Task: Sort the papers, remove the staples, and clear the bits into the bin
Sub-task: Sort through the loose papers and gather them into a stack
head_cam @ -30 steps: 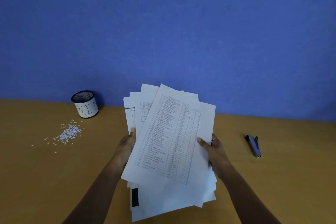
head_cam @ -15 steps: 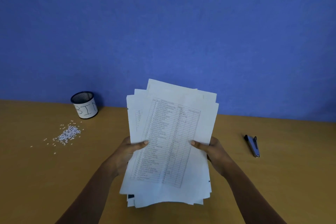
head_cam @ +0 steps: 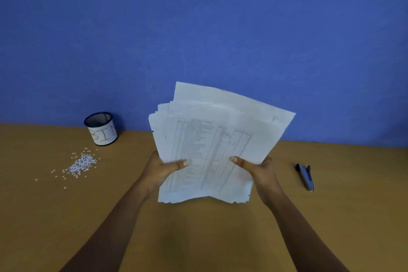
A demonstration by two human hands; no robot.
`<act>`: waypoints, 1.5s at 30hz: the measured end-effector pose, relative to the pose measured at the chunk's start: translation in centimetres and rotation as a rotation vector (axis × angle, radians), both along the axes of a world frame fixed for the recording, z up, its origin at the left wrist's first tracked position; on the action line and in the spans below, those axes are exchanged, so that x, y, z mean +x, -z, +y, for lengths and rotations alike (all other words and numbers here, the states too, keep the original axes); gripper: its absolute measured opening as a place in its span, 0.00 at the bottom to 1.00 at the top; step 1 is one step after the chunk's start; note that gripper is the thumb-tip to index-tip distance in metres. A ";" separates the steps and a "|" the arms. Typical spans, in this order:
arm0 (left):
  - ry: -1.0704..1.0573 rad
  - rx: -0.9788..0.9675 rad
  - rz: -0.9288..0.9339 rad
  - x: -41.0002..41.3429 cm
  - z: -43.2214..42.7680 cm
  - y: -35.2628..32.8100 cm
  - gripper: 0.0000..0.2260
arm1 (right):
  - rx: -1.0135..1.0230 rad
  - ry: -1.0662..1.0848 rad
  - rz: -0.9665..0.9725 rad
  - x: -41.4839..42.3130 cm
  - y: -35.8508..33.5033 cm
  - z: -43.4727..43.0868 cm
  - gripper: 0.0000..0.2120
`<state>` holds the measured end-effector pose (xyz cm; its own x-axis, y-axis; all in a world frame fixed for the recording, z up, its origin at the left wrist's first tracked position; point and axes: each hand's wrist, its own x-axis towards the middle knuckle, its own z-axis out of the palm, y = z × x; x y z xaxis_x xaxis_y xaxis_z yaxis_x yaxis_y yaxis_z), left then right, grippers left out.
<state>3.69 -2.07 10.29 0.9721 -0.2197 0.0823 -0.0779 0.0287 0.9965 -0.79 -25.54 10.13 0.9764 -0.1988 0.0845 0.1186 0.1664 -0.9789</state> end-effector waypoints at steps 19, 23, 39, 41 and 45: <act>-0.058 -0.044 -0.076 -0.9 0.5 -0.6 0.17 | -0.065 -0.087 -0.042 0.0 -0.2 0.4 0.17; -0.060 -0.057 -0.045 -1.1 0.5 -0.4 0.17 | -0.064 -0.078 -0.041 0.0 0.0 0.4 0.16; -0.022 -0.007 -0.060 -1.0 0.5 -1.1 0.16 | -0.082 -0.102 -0.119 0.1 -1.7 0.4 0.15; -0.042 -0.015 -0.058 -0.9 0.5 -1.1 0.16 | -0.084 -0.094 -0.126 0.1 -1.8 0.5 0.15; -0.109 -0.051 -0.071 -0.8 0.6 -1.0 0.15 | -0.053 -0.072 -0.115 0.2 -1.9 0.4 0.15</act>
<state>2.92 -1.46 11.32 0.9812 -0.1072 0.1605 -0.1540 0.0666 0.9858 -0.64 -25.14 12.05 0.9712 -0.1209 0.2052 0.2202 0.1271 -0.9671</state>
